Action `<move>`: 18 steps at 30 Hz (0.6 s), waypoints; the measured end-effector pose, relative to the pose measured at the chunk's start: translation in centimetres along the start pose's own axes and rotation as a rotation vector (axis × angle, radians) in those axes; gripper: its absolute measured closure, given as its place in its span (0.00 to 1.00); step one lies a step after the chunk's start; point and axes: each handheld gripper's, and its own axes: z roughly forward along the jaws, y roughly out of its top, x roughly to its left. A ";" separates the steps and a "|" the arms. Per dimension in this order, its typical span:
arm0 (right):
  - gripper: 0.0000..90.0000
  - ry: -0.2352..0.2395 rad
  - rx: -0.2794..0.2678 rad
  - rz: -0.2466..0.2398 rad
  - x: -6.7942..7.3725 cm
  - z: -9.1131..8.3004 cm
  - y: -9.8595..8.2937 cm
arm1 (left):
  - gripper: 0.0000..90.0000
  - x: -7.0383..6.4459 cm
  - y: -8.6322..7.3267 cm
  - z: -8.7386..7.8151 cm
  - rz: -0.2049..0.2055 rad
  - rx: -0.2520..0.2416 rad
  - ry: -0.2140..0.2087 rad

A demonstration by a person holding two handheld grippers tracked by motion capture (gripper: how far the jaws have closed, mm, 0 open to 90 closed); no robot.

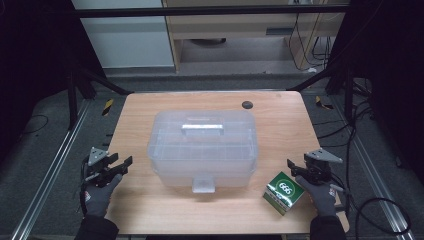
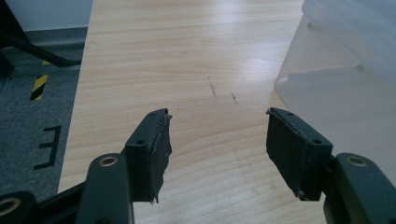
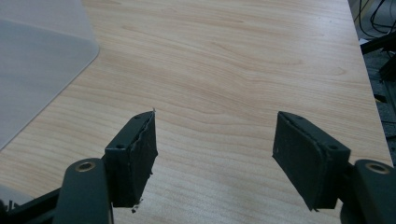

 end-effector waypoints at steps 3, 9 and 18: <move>0.35 -0.008 -0.002 -0.008 0.0 -0.2 -0.2 | 0.44 -0.3 0.6 -0.3 0.017 -0.014 -0.013; 0.38 -0.040 -0.014 -0.010 0.0 -0.4 0.0 | 0.46 -0.4 2.2 -1.4 0.059 -0.058 -0.005; 0.39 -0.052 -0.022 -0.013 -0.2 -0.6 0.3 | 0.48 -0.3 5.5 -3.0 0.088 -0.134 -0.008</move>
